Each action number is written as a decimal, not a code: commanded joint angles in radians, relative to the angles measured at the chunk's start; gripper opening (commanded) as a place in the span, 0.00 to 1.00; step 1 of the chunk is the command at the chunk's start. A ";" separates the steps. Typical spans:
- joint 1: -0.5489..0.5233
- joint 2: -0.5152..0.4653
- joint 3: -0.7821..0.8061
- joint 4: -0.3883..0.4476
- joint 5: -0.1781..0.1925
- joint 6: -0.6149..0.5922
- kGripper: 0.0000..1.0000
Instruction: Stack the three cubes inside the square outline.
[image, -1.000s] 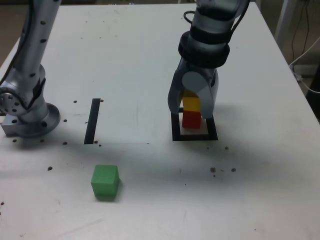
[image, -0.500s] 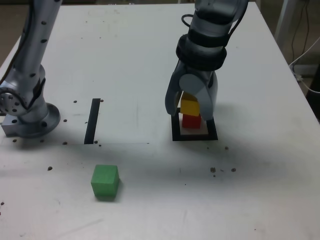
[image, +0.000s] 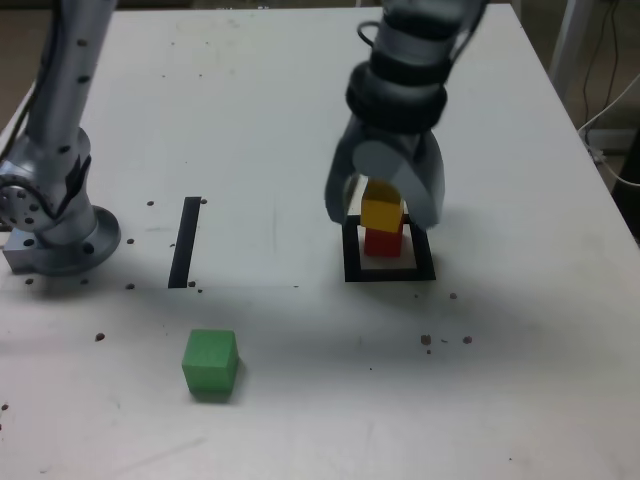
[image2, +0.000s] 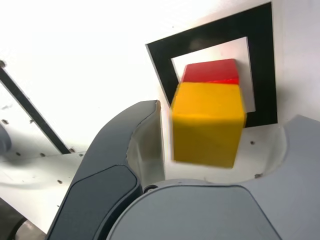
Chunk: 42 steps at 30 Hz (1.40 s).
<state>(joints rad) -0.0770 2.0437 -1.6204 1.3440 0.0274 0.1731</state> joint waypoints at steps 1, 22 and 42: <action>0.002 -0.053 0.026 0.000 0.005 -0.020 1.00; -0.228 -0.443 0.354 0.077 -0.022 -0.294 1.00; -0.522 -0.360 0.447 -0.084 -0.192 -0.514 0.98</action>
<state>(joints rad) -0.5951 1.6737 -1.1774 1.2674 -0.1579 -0.3395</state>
